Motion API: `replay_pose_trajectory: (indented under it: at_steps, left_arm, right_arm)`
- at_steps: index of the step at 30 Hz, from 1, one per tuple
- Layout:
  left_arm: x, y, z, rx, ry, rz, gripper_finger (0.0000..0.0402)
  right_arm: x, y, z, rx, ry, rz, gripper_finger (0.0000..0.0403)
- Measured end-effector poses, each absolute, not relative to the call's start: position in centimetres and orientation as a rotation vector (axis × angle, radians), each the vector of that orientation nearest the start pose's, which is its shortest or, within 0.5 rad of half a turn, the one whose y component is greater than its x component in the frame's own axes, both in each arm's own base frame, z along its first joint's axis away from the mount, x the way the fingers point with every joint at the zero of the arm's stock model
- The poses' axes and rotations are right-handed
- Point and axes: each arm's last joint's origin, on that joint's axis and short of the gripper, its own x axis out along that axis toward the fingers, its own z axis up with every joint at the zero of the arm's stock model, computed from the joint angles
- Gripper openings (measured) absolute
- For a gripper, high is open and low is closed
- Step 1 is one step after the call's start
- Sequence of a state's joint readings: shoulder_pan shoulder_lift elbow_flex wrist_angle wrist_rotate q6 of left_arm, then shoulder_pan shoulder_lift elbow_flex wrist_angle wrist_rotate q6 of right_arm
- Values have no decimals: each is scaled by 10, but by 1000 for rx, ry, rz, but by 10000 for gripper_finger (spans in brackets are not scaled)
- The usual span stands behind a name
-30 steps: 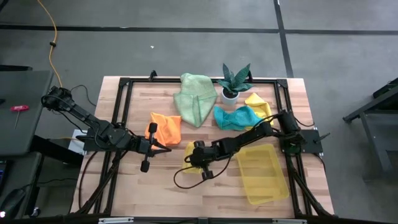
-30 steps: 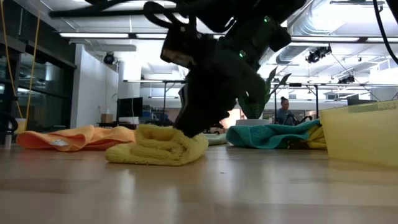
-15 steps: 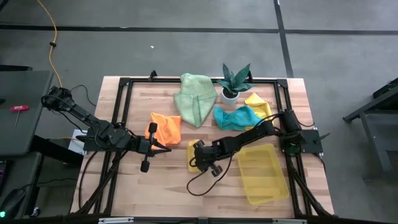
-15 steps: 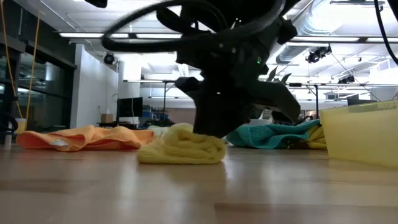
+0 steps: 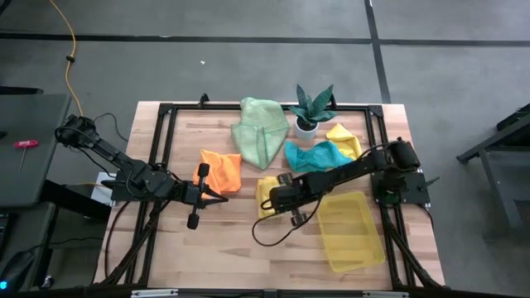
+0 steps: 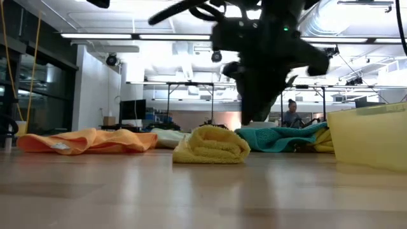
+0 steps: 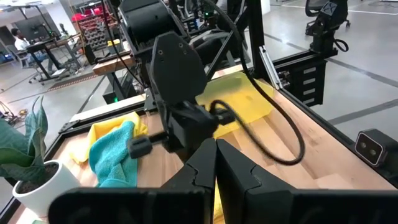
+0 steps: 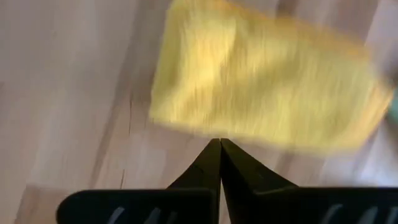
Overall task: Fold microfiber towels
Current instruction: Put the left yellow microfiber cloth into the yellow bin
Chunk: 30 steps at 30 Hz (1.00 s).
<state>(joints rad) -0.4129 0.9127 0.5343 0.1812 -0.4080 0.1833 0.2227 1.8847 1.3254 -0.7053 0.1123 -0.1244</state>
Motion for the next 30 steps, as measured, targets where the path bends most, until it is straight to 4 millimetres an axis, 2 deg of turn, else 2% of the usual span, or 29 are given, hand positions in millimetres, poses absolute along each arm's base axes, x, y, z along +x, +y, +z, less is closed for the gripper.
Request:
replay_pose_trajectory:
  at_steps: [5,10,13,17,23,26,30]
  left_arm:
    - [189,-70,259,261,180,-22,0]
    - [188,-70,258,249,187,-21,0]
    - [188,-70,258,245,188,-25,0]
    - [188,-70,256,251,212,-26,0]
    - [188,-70,256,241,215,-25,0]
    - [188,-70,255,229,223,-24,0]
    - [187,-70,254,225,235,-24,0]
  right_arm:
    - [356,70,181,-161,1328,56,0]
    - [360,48,181,73,1342,19,13]
    - [364,33,182,197,1324,-2,50]
    - [369,19,183,300,1281,-71,124]
    - [369,16,181,362,1294,-122,238]
    - [366,20,180,364,1319,-127,265]
    - [356,27,166,383,1311,-131,270]
